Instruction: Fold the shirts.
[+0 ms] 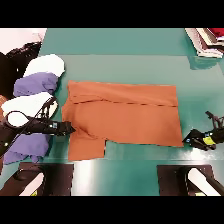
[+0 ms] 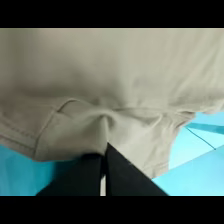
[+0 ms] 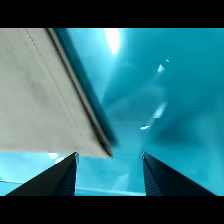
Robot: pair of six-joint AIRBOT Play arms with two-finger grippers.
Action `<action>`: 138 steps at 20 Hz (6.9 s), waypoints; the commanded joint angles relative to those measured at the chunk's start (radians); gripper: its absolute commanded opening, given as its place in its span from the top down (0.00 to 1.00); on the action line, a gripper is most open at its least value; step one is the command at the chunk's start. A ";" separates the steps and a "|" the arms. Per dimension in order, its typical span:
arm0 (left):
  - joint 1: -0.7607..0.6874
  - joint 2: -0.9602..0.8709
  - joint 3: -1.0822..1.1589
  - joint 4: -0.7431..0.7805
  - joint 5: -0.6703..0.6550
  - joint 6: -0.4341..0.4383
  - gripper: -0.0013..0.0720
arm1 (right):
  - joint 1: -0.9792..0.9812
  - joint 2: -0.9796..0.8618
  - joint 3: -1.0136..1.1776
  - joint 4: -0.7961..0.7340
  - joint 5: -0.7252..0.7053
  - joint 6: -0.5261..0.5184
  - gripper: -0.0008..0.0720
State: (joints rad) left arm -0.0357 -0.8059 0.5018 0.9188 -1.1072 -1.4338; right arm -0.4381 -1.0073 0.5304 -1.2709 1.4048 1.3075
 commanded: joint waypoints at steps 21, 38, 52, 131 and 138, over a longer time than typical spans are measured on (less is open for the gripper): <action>-0.135 0.306 -0.037 0.060 -0.309 -0.207 0.94 | -0.008 0.327 -0.006 -0.101 0.268 0.000 0.97; -0.130 -0.421 0.538 0.237 0.229 -0.130 0.94 | 0.195 -0.275 0.627 0.064 0.005 0.073 0.97; -0.130 -0.491 0.666 0.249 0.170 -0.129 0.38 | 0.127 -0.593 0.911 0.276 0.092 -0.056 0.36; 0.052 -0.463 1.186 0.330 -0.158 -0.032 0.94 | 0.730 -0.676 0.859 0.395 -0.149 0.072 0.04; 0.052 -0.478 1.185 0.330 -0.158 -0.032 0.94 | 0.831 -0.883 0.897 0.705 -0.166 -0.021 0.03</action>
State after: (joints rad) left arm 0.0151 -1.2781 1.6871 1.2495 -1.2663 -1.4654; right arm 0.3496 -1.8133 1.3956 -0.6720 1.2491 1.3087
